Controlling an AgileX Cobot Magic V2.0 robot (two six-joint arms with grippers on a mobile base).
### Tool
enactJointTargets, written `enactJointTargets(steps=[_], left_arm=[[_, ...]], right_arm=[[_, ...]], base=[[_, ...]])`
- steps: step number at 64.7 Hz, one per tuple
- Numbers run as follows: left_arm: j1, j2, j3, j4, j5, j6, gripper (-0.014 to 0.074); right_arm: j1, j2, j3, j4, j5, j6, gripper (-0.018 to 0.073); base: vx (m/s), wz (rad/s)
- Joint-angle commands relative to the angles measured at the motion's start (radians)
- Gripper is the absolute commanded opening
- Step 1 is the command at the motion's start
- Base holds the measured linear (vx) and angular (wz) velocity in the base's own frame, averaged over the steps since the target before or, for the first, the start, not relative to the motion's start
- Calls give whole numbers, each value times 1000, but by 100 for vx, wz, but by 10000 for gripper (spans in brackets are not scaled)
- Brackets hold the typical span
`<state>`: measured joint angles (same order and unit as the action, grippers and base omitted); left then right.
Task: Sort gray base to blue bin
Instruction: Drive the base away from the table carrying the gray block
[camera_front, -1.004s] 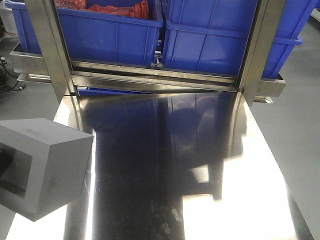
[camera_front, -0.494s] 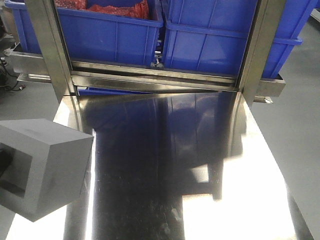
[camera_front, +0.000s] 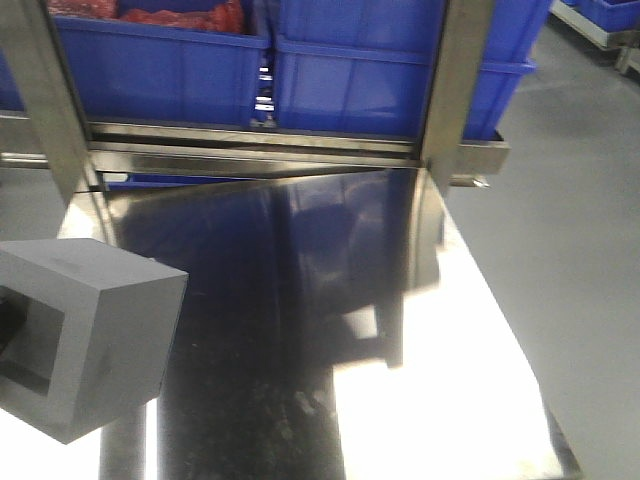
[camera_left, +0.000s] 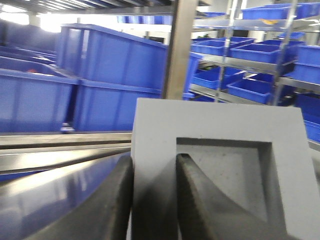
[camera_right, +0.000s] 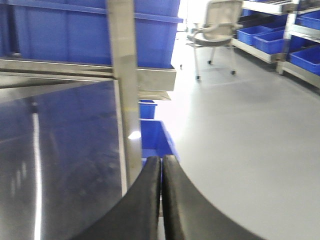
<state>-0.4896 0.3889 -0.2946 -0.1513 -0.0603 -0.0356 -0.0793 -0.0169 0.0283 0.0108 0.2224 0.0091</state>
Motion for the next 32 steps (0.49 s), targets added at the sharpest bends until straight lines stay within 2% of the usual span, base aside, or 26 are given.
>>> enactJointTargets(steps=[1, 17, 32], left_arm=[[-4, 4, -32, -8, -106, -3, 146], [-4, 4, -32, -8, -106, -3, 146], [-4, 4, -32, -8, -106, -3, 146]], right_arm=[[-1, 1, 0, -5, -75, -9, -5], [-1, 1, 0, -5, -75, -9, -5], [-1, 1, 0, -5, -75, -9, -5]], base=[[-10, -34], [-8, -41], [-7, -59]])
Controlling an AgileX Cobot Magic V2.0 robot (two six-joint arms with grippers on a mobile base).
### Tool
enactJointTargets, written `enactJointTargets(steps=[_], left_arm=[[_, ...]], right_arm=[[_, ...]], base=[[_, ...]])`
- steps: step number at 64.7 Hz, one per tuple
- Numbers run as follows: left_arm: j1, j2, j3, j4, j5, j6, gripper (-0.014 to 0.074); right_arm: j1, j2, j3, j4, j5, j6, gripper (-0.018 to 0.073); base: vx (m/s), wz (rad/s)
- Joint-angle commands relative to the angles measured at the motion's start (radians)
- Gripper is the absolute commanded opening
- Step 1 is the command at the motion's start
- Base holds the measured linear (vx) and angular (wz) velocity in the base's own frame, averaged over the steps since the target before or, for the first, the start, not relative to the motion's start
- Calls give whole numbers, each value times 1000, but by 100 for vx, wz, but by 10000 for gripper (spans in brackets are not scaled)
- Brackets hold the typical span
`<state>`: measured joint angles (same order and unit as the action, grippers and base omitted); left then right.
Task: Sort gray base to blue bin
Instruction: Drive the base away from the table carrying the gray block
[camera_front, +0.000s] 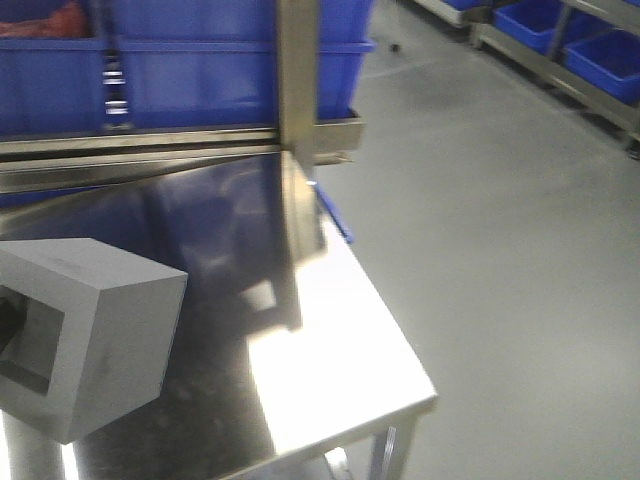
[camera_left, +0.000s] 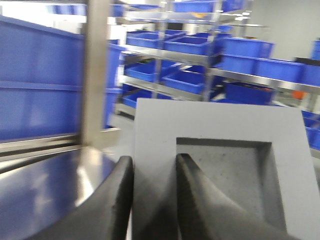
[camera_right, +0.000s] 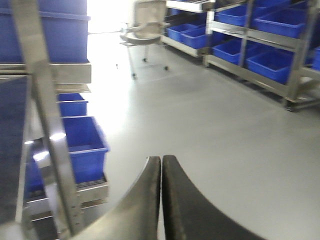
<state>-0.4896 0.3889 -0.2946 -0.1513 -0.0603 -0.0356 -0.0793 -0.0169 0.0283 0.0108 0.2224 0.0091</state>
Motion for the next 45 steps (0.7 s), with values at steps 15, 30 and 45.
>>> enactJointTargets(steps=[15, 30, 45], left_arm=[[-4, 4, -32, -8, -106, -3, 146], [-4, 4, -32, -8, -106, -3, 146], [-4, 4, -32, -8, -106, -3, 146]], right_arm=[[-1, 1, 0, -5, -75, -9, -5], [-1, 1, 0, -5, -75, -9, -5], [-1, 1, 0, -5, -75, -9, -5]], base=[[-7, -71], [-4, -81], [-1, -80]])
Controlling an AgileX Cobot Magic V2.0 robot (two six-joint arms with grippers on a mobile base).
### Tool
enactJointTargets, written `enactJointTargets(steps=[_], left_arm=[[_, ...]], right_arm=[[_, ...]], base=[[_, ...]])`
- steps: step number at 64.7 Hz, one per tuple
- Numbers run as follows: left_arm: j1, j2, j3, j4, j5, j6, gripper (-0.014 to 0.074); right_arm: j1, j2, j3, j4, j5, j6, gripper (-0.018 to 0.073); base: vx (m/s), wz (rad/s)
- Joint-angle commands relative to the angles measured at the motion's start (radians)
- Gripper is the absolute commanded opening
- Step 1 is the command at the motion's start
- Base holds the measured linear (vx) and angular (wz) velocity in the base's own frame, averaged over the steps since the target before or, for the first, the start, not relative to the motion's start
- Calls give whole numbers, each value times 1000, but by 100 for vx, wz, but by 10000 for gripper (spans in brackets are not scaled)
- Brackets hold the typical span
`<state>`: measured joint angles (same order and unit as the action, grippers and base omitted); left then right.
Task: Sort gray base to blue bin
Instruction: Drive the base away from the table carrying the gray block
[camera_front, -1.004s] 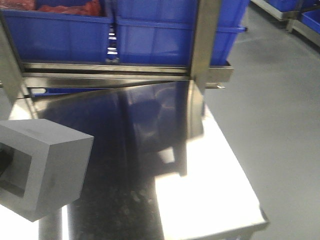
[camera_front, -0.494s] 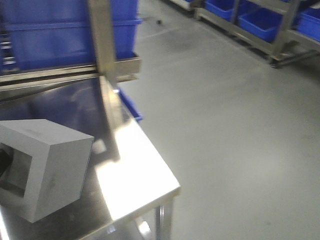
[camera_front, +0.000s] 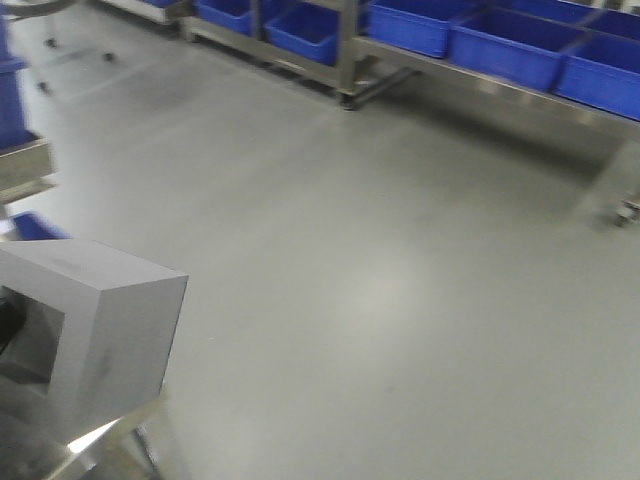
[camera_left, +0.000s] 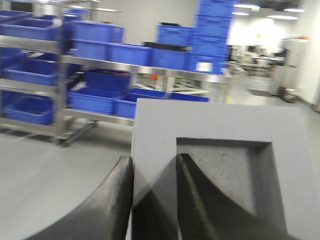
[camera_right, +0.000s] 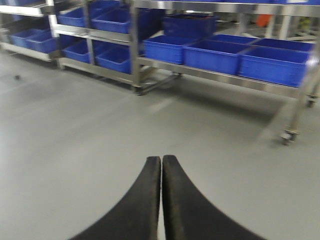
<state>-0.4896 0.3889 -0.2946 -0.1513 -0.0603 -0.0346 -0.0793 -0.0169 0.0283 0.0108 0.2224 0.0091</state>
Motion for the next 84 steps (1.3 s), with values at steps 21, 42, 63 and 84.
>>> enactJointTargets(steps=[21, 42, 63, 84], left_arm=[[-4, 4, -32, -8, -106, -4, 146], [-4, 4, -32, -8, -106, -4, 146], [-4, 4, -32, -8, -106, -4, 146], [-4, 4, -32, -8, -106, -4, 146]], right_arm=[[-1, 1, 0, -5, -75, -9, -5], [-1, 1, 0, -5, -75, -9, -5], [-1, 1, 0, -5, -75, -9, -5], [-1, 1, 0, -5, -75, -9, -5]], base=[[0, -70], [3, -61], [6, -48], [14, -25]])
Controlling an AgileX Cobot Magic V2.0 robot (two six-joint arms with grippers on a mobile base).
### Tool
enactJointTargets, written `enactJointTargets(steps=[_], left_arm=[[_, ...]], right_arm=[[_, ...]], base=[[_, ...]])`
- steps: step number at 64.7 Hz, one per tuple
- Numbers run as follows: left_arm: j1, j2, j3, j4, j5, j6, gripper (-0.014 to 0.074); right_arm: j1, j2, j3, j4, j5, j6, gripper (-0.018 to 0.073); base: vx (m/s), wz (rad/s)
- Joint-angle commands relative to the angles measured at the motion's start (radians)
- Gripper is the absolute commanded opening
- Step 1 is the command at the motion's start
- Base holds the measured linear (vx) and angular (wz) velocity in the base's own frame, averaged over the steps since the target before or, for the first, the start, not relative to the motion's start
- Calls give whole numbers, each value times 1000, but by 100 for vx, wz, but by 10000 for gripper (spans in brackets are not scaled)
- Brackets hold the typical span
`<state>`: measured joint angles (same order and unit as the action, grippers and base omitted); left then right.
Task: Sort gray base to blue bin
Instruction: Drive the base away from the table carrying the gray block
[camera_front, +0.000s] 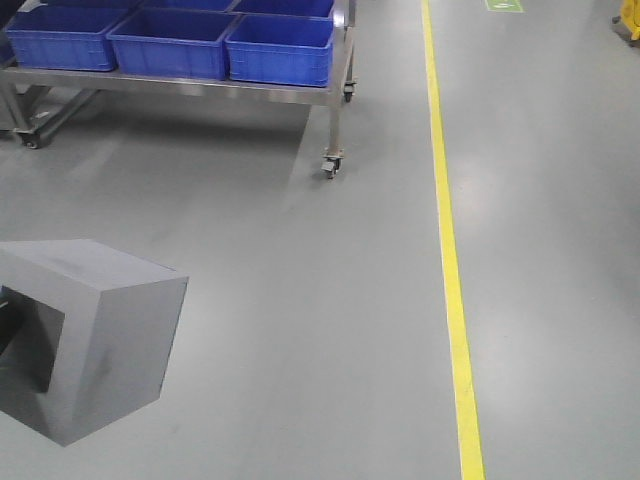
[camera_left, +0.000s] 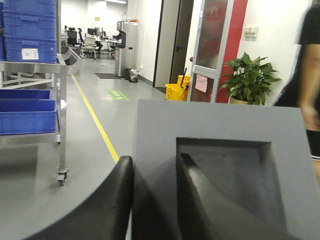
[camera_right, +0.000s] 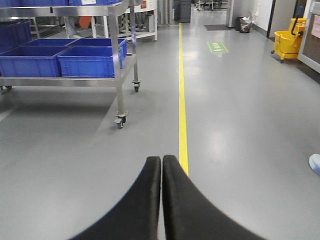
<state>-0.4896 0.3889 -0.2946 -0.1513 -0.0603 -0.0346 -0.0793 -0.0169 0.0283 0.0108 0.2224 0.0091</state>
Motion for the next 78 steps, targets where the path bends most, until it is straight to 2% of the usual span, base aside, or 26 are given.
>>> enactJointTargets(steps=[1, 78], left_arm=[[-4, 4, -32, -8, -106, -4, 146], [-4, 4, -32, -8, -106, -4, 146]], right_arm=[[-1, 1, 0, -5, -75, -9, -5], [-1, 1, 0, -5, -75, -9, -5]], base=[[18, -18], [30, -3]])
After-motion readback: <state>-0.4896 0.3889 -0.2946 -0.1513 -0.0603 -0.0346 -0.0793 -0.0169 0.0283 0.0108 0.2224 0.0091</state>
